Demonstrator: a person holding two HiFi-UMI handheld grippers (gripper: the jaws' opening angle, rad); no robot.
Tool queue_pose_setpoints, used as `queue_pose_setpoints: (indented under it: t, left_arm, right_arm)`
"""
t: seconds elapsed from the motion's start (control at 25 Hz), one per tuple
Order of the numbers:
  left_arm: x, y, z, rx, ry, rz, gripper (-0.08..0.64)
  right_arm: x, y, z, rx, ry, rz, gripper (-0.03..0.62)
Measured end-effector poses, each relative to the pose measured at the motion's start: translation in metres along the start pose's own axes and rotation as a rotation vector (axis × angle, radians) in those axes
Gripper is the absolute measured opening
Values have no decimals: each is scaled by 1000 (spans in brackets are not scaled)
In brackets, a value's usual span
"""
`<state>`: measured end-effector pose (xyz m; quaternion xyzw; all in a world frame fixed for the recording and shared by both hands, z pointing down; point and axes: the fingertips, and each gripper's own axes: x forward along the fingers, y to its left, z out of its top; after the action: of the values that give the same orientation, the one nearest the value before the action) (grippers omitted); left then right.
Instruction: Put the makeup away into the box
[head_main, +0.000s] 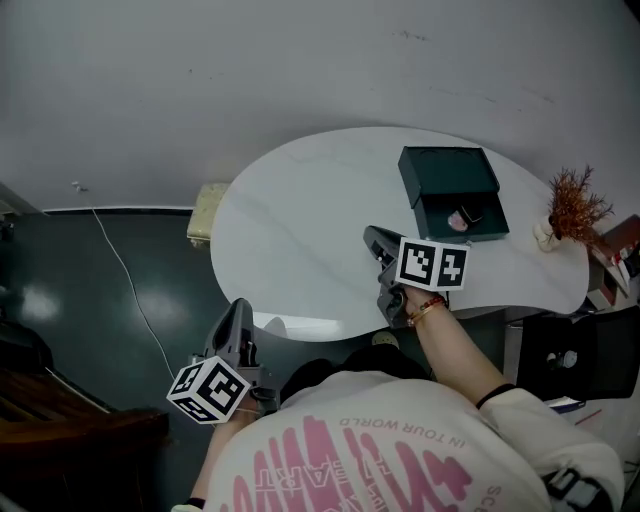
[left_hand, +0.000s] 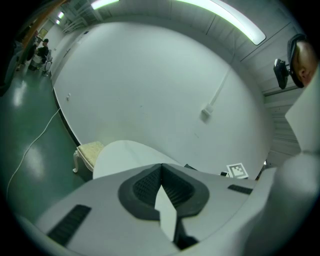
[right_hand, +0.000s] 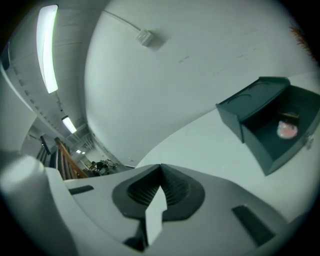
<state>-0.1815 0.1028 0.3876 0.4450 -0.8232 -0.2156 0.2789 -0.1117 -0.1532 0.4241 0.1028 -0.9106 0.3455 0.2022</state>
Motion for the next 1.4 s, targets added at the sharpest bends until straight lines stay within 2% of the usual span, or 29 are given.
queue_pose_setpoints:
  t: [0.28, 0.56, 0.8, 1.08, 1.4]
  left_arm:
    - [-28, 14, -1, 18, -38, 40, 2]
    - [-35, 13, -13, 1, -60, 73, 3]
    - [-26, -7, -22, -16, -71, 84, 2]
    - [-11, -36, -37, -40, -69, 95, 2]
    - [5, -68, -57, -34, -42, 69, 3]
  right_arm:
    - [19, 100, -51, -143, 26, 153, -3]
    - [13, 139, -86, -342, 84, 220, -5]
    - [1, 120, -74, -408, 106, 217, -5]
    - [-22, 83, -54, -389, 132, 192, -5]
    - [-48, 43, -47, -345, 135, 154, -5]
